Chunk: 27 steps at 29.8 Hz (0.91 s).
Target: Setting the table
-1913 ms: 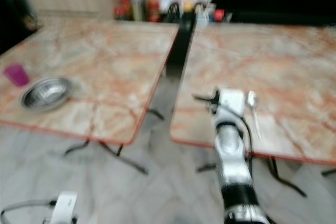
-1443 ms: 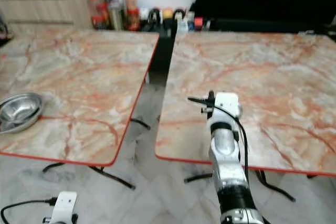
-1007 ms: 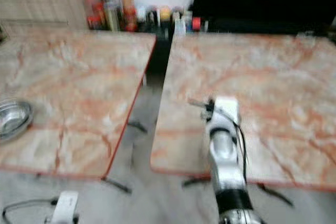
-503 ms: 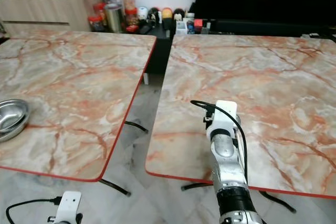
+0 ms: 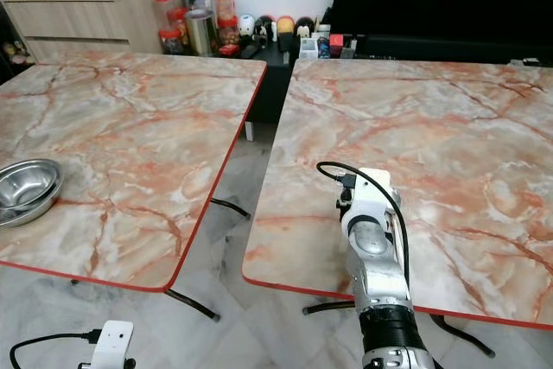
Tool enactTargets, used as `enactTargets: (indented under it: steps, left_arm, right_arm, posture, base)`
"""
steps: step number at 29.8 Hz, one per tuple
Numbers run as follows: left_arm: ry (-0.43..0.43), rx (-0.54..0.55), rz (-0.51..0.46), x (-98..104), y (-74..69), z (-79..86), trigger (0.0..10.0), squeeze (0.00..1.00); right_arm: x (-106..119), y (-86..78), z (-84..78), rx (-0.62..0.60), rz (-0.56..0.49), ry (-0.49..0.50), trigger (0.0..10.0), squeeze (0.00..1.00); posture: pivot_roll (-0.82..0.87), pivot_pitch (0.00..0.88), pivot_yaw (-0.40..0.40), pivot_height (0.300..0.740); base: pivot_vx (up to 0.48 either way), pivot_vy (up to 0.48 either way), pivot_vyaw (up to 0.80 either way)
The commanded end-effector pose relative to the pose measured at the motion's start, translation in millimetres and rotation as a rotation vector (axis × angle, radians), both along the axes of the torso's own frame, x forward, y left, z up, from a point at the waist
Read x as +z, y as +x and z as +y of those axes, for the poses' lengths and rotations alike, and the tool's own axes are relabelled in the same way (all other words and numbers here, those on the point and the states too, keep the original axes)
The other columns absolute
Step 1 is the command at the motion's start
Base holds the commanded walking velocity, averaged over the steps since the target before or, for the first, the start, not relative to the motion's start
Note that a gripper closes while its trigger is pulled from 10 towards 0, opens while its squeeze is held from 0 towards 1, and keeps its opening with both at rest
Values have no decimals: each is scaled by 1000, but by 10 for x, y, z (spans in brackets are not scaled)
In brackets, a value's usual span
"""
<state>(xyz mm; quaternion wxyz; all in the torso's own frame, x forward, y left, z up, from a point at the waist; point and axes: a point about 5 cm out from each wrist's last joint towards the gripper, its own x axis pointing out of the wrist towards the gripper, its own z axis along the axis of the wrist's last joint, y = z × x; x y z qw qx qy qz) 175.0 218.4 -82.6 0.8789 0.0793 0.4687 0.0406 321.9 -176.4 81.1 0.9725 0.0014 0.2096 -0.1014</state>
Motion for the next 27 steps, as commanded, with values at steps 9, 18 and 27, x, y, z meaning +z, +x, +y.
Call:
enactTargets:
  steps: [9,18,27]
  left_arm:
    - [2,2,58,-56,-143,53,10000,0]
    - [-13,-3,73,-77,-174,22,10000,0]
    - [-12,-7,76,-77,-174,24,10000,0]
  right_arm:
    - [112,-77,55,29,37,12,10000,0]
    - [56,-176,-20,-10,79,-4,10000,0]
    - [19,-233,-62,-27,111,8,10000,0]
  posture:
    - [19,0,17,728]
    - [12,0,18,728]
    - [13,0,19,728]
  base:
    - [0,0,0]
    - [0,0,0]
    - [0,0,0]
